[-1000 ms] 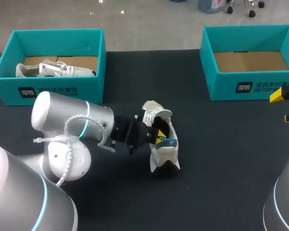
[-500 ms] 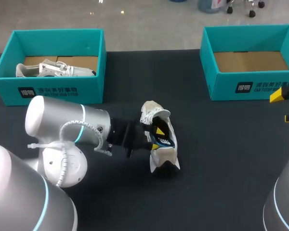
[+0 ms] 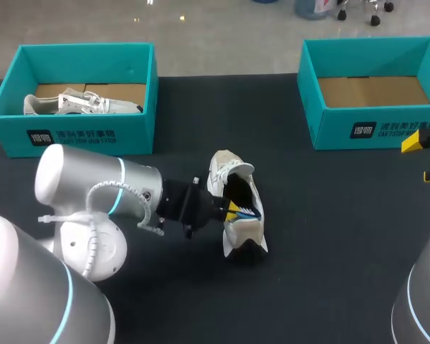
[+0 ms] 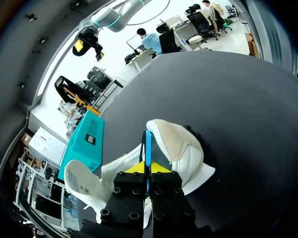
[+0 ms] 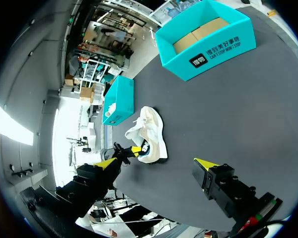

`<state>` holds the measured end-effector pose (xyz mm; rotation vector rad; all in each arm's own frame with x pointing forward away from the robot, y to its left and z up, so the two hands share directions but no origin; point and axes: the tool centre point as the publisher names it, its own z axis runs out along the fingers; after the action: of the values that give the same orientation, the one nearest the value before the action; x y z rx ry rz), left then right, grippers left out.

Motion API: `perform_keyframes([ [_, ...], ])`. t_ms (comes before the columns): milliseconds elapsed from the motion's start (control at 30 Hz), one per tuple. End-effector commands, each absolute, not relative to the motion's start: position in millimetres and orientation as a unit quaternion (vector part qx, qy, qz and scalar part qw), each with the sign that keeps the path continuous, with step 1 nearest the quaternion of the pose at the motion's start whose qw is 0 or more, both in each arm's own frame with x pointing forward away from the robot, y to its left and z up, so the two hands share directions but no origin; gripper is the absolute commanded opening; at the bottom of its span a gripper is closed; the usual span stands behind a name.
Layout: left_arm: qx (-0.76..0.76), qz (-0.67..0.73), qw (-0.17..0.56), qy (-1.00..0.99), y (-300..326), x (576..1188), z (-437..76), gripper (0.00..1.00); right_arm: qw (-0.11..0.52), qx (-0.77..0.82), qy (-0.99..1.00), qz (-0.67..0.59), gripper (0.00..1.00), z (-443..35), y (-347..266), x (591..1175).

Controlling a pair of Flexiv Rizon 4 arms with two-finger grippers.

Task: Take the shoe out of the shoebox, open the shoe tongue, remove and reinsert the insole, then place the shoe into the shoebox

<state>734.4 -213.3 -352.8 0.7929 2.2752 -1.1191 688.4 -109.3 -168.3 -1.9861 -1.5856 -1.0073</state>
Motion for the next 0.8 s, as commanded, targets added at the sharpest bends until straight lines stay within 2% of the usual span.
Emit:
perform_keyframes([
  [33, 0.288, -0.41, 0.236, 0.832, -213, 735, -356, 0.0, 0.201, -0.713, -0.567, -0.36, 1.0, -168, -109, 687],
  [133, 0.288, -0.408, 0.235, 0.834, -212, 733, -357, 0.02, 0.201, -0.713, -0.567, -0.36, 1.0, -168, -109, 687],
  [167, 0.287, -0.407, 0.237, 0.834, -211, 732, -355, 0.28, 0.201, -0.713, -0.567, -0.36, 1.0, -168, -109, 687],
  [200, 0.287, -0.407, 0.239, 0.833, -209, 731, -353, 0.45, 0.201, -0.713, -0.567, -0.36, 1.0, -168, -109, 687],
  [267, 0.286, -0.408, 0.243, 0.832, -207, 730, -347, 0.72, 0.201, -0.713, -0.567, -0.36, 1.0, -168, -109, 687],
  [333, 0.285, -0.408, 0.248, 0.831, -205, 731, -343, 0.78, 0.201, -0.713, -0.567, -0.36, 1.0, -168, -109, 687],
  [433, 0.286, -0.411, 0.255, 0.827, -204, 732, -335, 0.73, 0.201, -0.713, -0.567, -0.36, 1.0, -168, -109, 687],
  [500, 0.287, -0.412, 0.26, 0.825, -204, 733, -331, 0.58, 0.201, -0.713, -0.567, -0.36, 1.0, -168, -109, 687],
  [567, 0.29, -0.409, 0.264, 0.824, -204, 734, -327, 0.5, 0.201, -0.713, -0.567, -0.36, 1.0, -168, -109, 687],
  [633, 0.291, -0.406, 0.269, 0.823, -203, 735, -324, 0.45, 0.201, -0.713, -0.567, -0.36, 1.0, -168, -109, 687],
  [733, 0.296, -0.401, 0.271, 0.823, -201, 734, -321, 0.43, 0.201, -0.713, -0.567, -0.36, 1.0, -168, -109, 687],
  [800, 0.3, -0.401, 0.269, 0.823, -200, 734, -318, 0.35, 0.201, -0.713, -0.567, -0.36, 1.0, -168, -109, 687],
])
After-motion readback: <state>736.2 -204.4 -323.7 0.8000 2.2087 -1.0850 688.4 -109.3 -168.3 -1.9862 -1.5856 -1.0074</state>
